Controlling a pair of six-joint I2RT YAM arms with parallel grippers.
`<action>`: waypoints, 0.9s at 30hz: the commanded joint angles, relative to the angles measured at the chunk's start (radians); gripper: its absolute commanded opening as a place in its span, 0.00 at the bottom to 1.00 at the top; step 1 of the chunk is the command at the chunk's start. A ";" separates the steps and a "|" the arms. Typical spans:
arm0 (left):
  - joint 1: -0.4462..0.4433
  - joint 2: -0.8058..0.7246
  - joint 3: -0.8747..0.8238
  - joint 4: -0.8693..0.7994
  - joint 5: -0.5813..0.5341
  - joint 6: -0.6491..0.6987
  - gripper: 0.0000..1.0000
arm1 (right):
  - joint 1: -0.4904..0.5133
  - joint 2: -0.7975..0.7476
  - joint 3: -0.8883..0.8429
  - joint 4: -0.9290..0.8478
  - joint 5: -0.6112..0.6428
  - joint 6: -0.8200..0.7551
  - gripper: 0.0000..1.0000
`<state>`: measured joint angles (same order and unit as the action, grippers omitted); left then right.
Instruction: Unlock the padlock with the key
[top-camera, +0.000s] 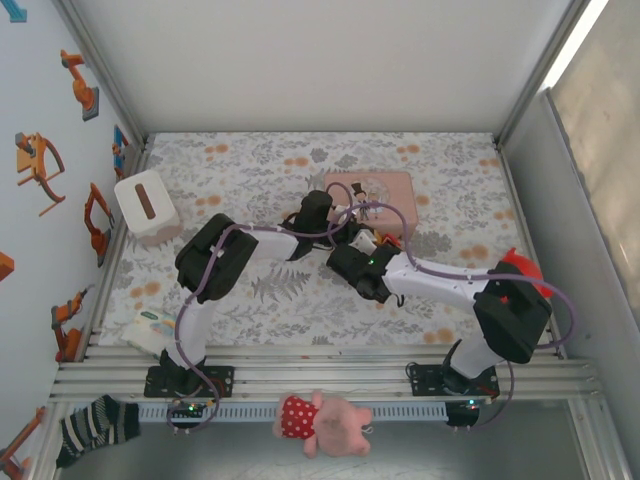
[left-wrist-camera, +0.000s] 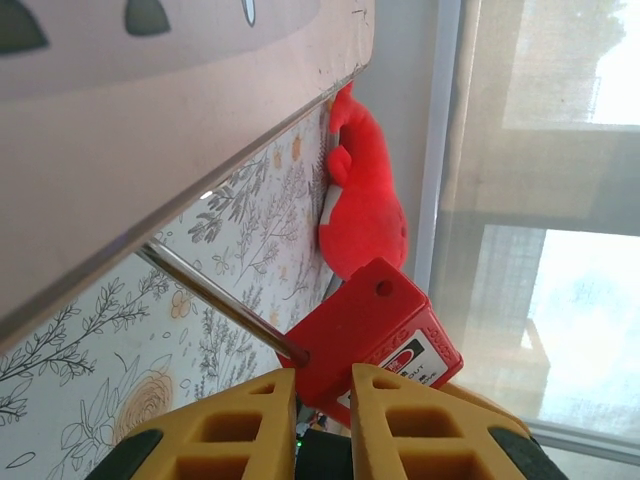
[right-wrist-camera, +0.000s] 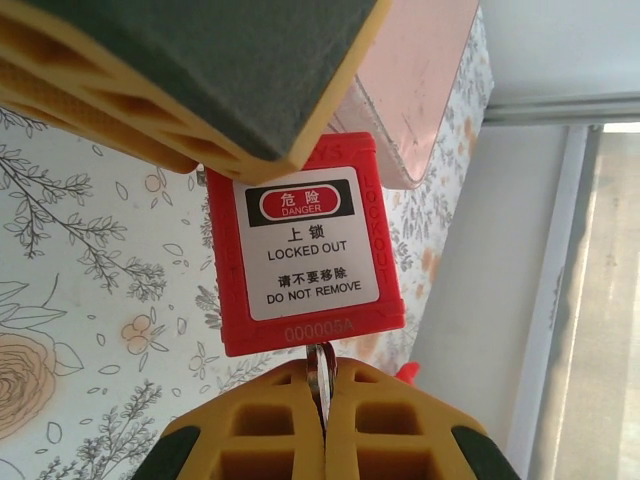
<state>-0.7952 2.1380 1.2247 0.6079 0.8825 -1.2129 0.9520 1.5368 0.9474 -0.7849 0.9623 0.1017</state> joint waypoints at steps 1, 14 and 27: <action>-0.008 -0.004 -0.008 0.023 0.033 -0.020 0.00 | 0.019 -0.036 0.018 0.024 0.088 -0.013 0.00; 0.045 -0.092 -0.110 -0.074 0.005 0.090 0.44 | -0.075 -0.160 0.007 0.035 -0.277 0.042 0.00; 0.063 -0.119 -0.120 -0.142 -0.013 0.143 0.44 | -0.434 -0.309 -0.098 0.145 -0.828 0.255 0.00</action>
<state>-0.7410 2.0480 1.1217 0.5205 0.8795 -1.0958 0.5499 1.2354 0.8627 -0.6819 0.2195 0.2382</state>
